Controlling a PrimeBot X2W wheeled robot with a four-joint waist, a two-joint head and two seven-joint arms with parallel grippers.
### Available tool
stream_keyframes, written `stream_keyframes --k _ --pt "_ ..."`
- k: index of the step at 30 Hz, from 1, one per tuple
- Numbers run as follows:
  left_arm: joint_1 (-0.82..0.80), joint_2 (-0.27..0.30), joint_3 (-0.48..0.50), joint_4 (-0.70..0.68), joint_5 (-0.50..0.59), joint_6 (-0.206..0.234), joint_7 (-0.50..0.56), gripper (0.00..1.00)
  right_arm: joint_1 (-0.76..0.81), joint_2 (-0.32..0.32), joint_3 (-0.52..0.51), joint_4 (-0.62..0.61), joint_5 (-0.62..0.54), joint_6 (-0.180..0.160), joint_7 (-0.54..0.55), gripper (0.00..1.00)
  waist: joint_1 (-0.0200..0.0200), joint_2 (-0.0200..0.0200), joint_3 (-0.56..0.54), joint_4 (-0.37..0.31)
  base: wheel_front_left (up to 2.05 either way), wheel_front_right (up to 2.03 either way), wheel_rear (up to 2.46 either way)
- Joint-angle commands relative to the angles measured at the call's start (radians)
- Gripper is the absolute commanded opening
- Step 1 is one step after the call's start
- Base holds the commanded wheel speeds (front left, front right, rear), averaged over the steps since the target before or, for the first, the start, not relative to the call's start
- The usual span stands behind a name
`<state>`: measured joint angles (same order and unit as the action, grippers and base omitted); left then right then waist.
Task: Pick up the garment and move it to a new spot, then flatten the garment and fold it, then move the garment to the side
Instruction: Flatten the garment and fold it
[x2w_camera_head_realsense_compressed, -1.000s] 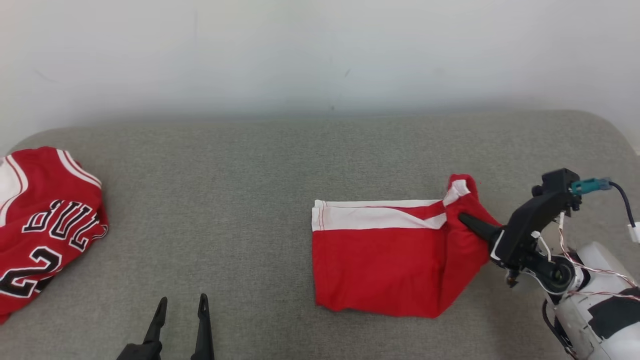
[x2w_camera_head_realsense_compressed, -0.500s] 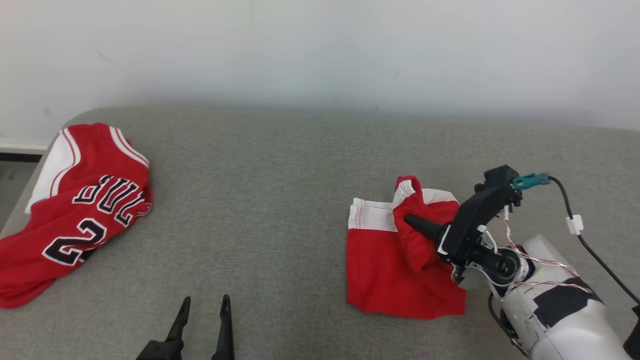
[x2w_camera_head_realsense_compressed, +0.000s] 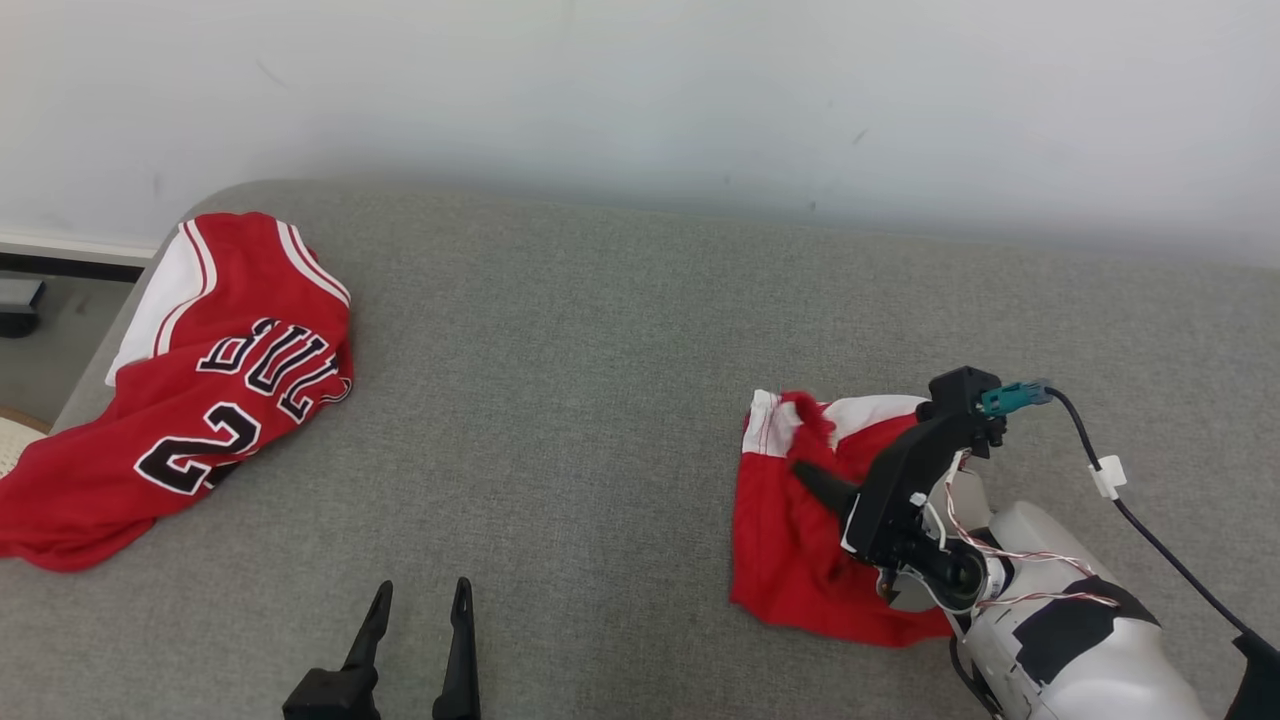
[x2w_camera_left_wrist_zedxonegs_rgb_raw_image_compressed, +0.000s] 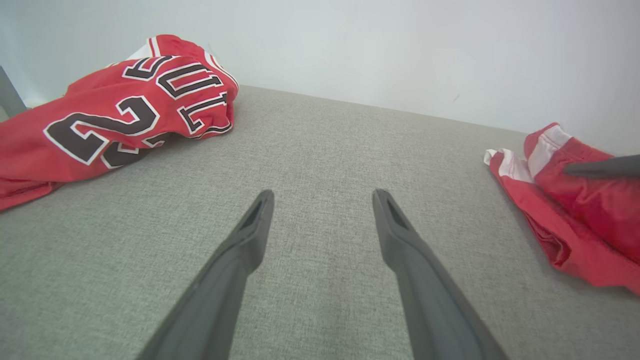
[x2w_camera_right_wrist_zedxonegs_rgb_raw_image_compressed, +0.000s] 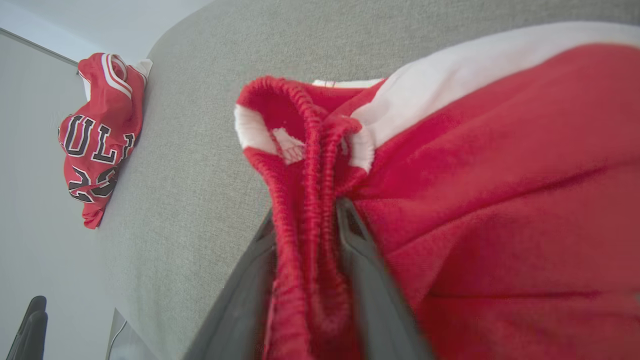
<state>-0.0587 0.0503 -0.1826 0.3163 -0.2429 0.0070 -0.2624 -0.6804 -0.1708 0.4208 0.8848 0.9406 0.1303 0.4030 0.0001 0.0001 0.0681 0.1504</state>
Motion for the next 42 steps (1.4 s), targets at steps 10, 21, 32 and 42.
stream_keyframes --k 10,21,32,42 --pt "0.028 0.000 0.048 -0.003 0.017 -0.005 -0.003 1.00 0.039 -0.076 0.028 -0.151 0.004 0.000 -0.189 1.00 -0.0001 -0.0001 -0.033 -0.049 0.00 0.00 0.00" --pt "0.056 0.000 0.097 -0.045 0.053 -0.008 -0.003 1.00 0.147 -0.240 0.039 -0.302 -0.107 0.000 -0.538 1.00 -0.0001 -0.0001 -0.036 -0.116 0.00 0.00 0.00" --pt "0.073 0.000 0.145 -0.074 0.087 -0.013 -0.003 1.00 0.338 -0.264 -0.096 -0.414 -0.342 0.000 -0.668 1.00 -0.0001 -0.0001 -0.047 -0.179 0.00 0.00 0.00" --pt "0.093 0.000 0.169 -0.114 0.125 -0.009 -0.003 1.00 0.621 -0.085 -0.360 -0.667 -0.564 0.000 -0.668 1.00 -0.0001 -0.0001 -0.062 -0.203 0.00 0.00 0.00"
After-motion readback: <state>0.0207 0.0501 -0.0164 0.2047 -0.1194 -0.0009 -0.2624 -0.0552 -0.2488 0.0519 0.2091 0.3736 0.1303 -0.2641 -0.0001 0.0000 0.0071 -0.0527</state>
